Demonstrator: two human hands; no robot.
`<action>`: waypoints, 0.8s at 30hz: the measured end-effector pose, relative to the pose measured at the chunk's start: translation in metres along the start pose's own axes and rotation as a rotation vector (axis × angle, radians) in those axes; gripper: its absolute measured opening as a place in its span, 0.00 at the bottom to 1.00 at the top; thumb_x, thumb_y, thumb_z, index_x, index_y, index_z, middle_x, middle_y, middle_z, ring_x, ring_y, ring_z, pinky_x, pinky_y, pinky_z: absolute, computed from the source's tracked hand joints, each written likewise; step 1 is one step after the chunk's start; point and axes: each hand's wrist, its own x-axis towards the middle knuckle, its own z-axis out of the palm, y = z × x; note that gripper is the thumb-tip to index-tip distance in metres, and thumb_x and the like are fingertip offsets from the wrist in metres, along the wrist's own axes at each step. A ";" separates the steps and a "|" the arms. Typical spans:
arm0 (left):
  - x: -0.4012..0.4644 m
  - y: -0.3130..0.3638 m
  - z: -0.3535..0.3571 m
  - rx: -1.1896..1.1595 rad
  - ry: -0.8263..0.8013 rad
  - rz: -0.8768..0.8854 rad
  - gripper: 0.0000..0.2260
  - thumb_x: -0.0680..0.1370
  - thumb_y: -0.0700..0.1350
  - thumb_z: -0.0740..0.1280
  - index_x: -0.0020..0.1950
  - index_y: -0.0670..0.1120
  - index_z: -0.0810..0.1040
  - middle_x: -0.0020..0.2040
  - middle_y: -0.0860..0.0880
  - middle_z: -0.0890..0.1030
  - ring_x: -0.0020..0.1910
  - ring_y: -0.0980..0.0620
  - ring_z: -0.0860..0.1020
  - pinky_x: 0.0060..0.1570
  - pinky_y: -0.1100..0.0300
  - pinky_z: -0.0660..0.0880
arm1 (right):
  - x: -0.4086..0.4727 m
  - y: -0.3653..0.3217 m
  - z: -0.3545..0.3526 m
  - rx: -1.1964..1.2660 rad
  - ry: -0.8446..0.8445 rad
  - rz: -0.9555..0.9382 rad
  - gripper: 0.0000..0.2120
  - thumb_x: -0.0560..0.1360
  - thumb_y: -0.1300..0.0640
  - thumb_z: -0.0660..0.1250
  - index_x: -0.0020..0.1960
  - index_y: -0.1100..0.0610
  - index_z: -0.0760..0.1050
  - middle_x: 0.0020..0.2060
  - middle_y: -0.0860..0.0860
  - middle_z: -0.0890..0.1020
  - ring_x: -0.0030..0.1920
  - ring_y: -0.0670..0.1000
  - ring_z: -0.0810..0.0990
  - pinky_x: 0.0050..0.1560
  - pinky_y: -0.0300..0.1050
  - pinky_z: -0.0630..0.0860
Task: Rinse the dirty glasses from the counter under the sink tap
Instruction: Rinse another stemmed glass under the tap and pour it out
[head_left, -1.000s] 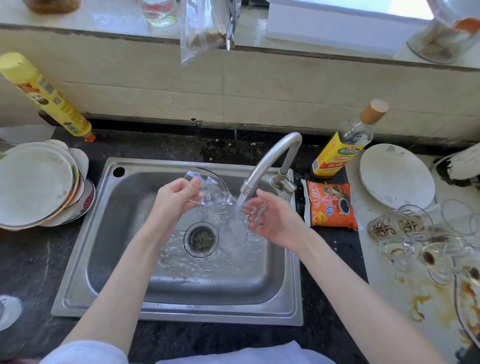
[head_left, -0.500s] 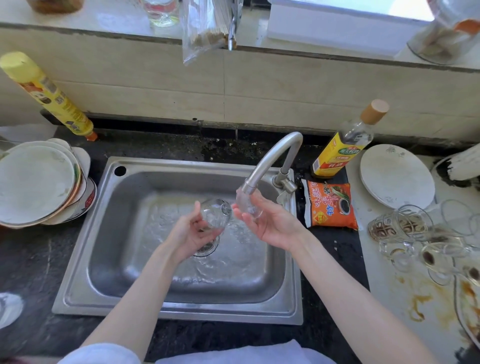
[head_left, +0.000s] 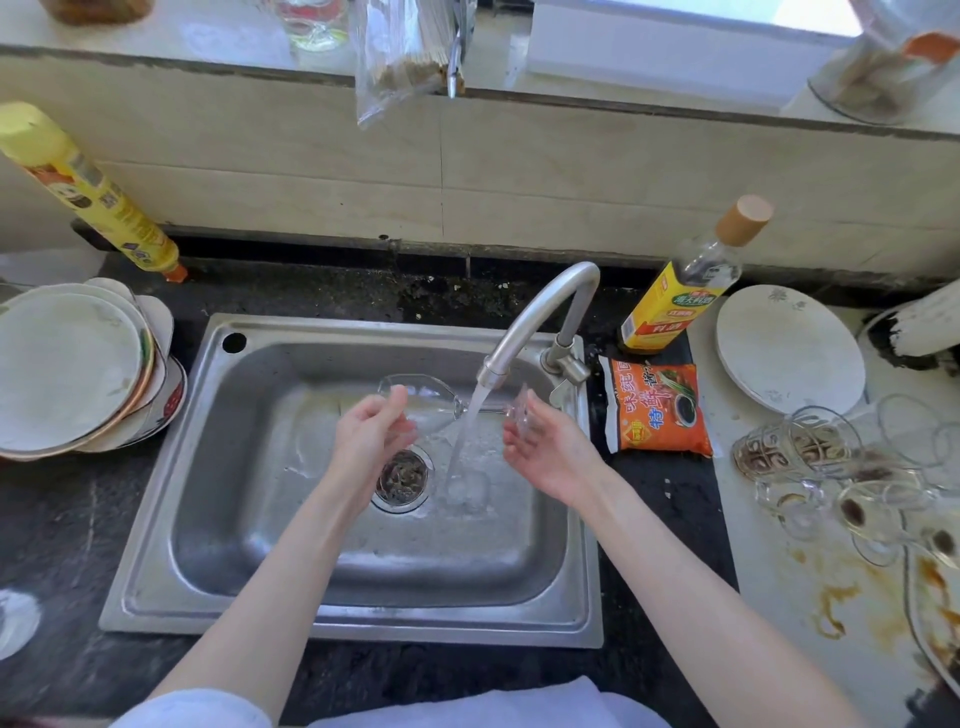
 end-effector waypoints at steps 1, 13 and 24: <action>-0.002 0.004 0.003 0.118 0.007 0.097 0.12 0.77 0.45 0.66 0.35 0.43 0.72 0.31 0.49 0.75 0.38 0.51 0.75 0.47 0.57 0.76 | 0.003 0.002 -0.002 0.035 0.043 0.002 0.11 0.77 0.53 0.64 0.51 0.61 0.73 0.42 0.56 0.75 0.42 0.52 0.75 0.42 0.41 0.75; -0.014 -0.011 0.031 0.881 -0.193 1.079 0.09 0.68 0.46 0.72 0.35 0.41 0.78 0.36 0.47 0.79 0.55 0.48 0.72 0.62 0.69 0.62 | 0.022 0.014 -0.020 0.006 0.195 0.124 0.20 0.83 0.53 0.50 0.69 0.63 0.65 0.65 0.59 0.73 0.69 0.58 0.68 0.67 0.53 0.64; -0.016 -0.011 0.032 0.985 -0.260 1.081 0.13 0.72 0.51 0.66 0.36 0.41 0.77 0.42 0.46 0.80 0.57 0.39 0.74 0.59 0.59 0.66 | 0.038 -0.021 -0.027 0.280 0.245 -0.069 0.08 0.81 0.62 0.54 0.56 0.61 0.70 0.61 0.56 0.75 0.67 0.57 0.70 0.59 0.49 0.70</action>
